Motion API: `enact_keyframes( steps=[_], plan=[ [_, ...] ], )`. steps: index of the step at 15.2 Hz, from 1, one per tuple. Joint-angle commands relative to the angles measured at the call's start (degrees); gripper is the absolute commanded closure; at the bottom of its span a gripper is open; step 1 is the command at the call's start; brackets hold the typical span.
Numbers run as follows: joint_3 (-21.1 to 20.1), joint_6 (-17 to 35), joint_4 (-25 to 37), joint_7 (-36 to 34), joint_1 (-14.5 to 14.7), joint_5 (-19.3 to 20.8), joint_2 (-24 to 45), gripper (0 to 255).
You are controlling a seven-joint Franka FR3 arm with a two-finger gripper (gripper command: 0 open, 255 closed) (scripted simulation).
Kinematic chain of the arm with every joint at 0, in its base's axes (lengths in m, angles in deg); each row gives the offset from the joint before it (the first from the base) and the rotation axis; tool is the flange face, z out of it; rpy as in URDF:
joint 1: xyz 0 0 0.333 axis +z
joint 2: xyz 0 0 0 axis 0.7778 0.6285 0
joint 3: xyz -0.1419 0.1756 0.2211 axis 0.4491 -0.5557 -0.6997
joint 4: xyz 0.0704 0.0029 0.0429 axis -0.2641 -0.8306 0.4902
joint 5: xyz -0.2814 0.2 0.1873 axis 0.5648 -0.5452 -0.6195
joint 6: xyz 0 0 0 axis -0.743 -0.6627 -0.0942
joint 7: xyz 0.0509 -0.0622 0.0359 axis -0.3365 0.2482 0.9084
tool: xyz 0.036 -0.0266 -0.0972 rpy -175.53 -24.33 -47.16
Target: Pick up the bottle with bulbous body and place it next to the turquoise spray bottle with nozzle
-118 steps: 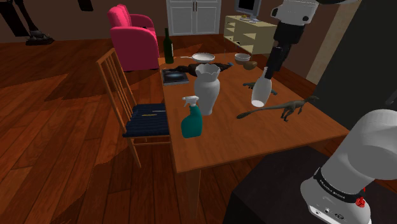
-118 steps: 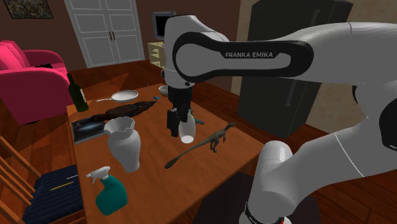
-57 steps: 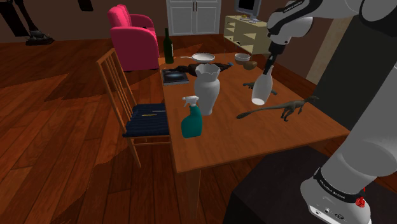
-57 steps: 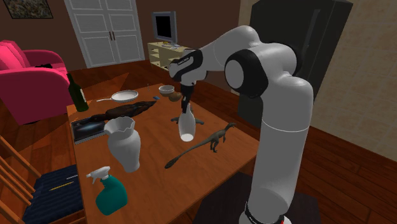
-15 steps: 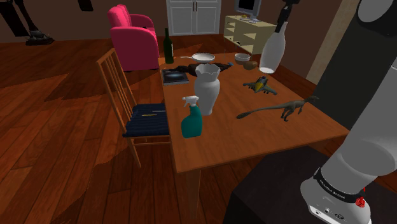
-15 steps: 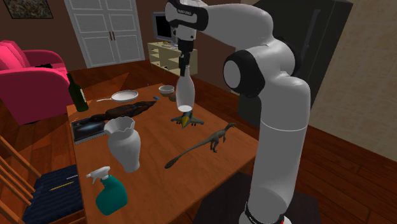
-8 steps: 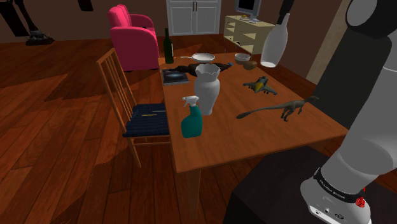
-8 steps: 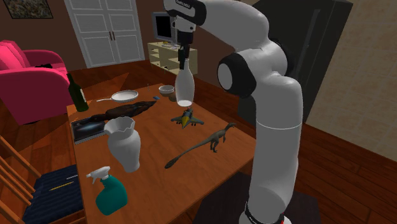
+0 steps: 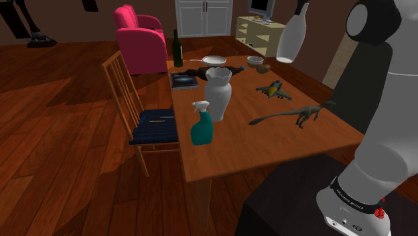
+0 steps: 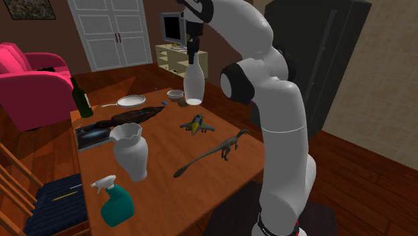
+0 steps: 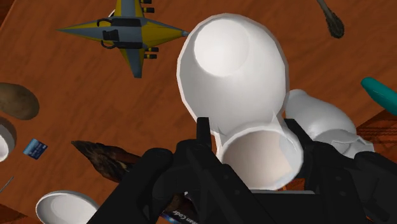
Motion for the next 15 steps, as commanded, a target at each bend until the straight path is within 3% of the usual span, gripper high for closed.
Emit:
enact_keyframes(
  steps=[1, 4, 7, 15],
  plan=[
    [-0.1, -2.7, 4.5, -0.1, -1.6, -1.4, 2.0, 255],
    [-0.7, 2.4, -8.3, -4.1, 6.6, 4.5, -7.1, 255],
    [-2.7, 5.4, -16.6, -9.0, 11.9, 8.9, -13.8, 255],
    [-10.7, 9.1, -30.2, -22.6, 19.5, 15.3, -25.7, 255]
  ],
)
